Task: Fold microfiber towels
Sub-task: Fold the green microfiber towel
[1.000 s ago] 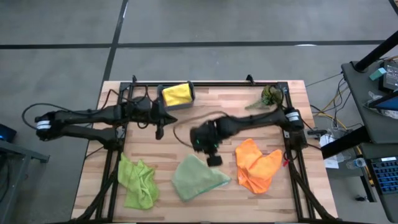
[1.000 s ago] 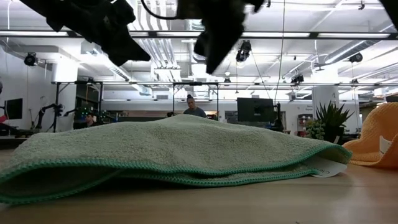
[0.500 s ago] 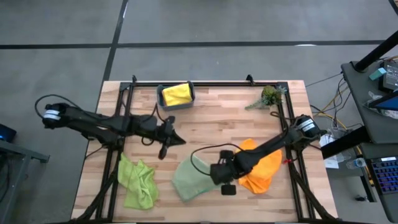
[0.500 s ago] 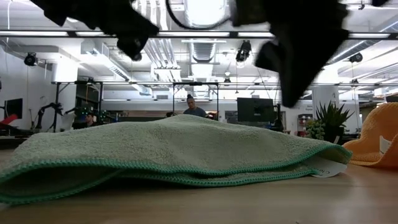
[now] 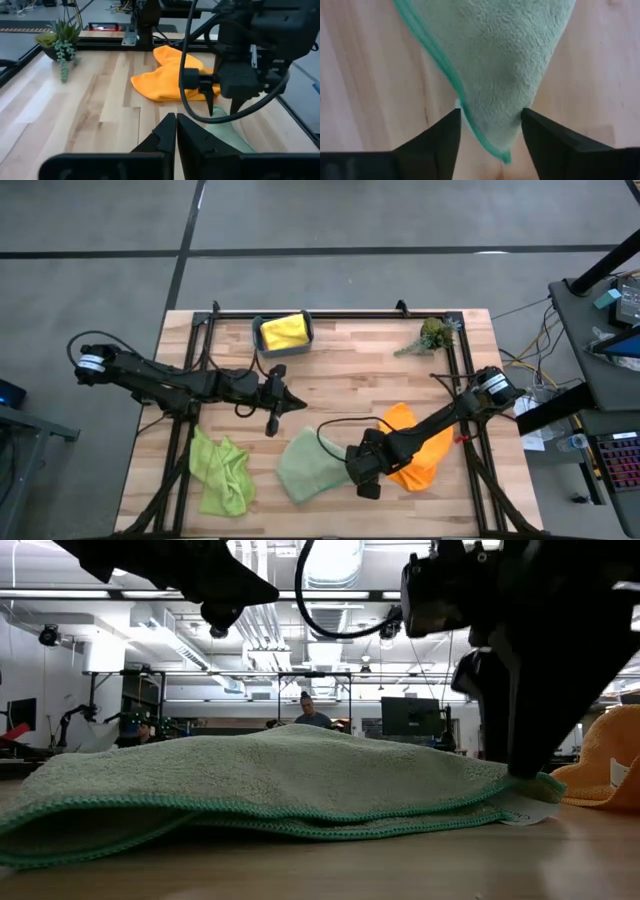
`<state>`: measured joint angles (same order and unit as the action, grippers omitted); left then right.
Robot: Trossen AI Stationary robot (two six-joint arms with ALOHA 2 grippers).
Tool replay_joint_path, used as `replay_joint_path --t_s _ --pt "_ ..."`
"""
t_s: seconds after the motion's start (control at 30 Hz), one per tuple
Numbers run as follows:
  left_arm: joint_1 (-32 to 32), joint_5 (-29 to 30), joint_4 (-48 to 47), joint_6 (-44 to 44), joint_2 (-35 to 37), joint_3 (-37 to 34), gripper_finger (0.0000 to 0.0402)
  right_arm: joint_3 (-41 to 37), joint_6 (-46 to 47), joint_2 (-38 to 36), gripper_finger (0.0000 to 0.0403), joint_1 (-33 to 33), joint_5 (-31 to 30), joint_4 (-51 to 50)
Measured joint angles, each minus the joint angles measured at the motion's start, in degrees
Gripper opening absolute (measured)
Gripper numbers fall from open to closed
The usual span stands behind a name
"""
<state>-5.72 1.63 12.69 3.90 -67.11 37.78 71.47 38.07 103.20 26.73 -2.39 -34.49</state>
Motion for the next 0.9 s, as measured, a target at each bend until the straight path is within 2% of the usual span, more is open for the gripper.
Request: replay_joint_path --t_s 0.1,0.2,0.27,0.47,0.73,0.9 --pt "0.0 0.0 0.1 -0.2 0.0 0.0 0.0000 -1.6 -0.3 0.0 0.0209 -0.3 -0.7 3.9" --pt "0.0 0.0 0.1 -0.2 0.1 -0.1 0.0000 -2.1 -0.6 0.0 0.0190 -0.3 -1.1 5.3" --pt "0.0 0.0 0.2 -0.2 0.1 -0.1 0.0000 -2.1 -0.6 0.0 0.0158 -0.3 -1.3 5.3" --pt "0.0 0.0 0.2 -0.2 0.1 -0.2 0.0000 -2.1 -2.7 0.0 0.0024 -0.3 -2.5 5.7" --pt "0.0 1.4 2.9 0.1 0.1 -0.2 0.0000 -0.2 -9.3 -4.0 0.0009 -2.0 -9.5 3.3" --pt "0.0 1.9 3.8 -3.6 0.6 0.7 0.0011 1.6 -12.4 -8.8 0.0009 -5.2 -17.1 3.6"
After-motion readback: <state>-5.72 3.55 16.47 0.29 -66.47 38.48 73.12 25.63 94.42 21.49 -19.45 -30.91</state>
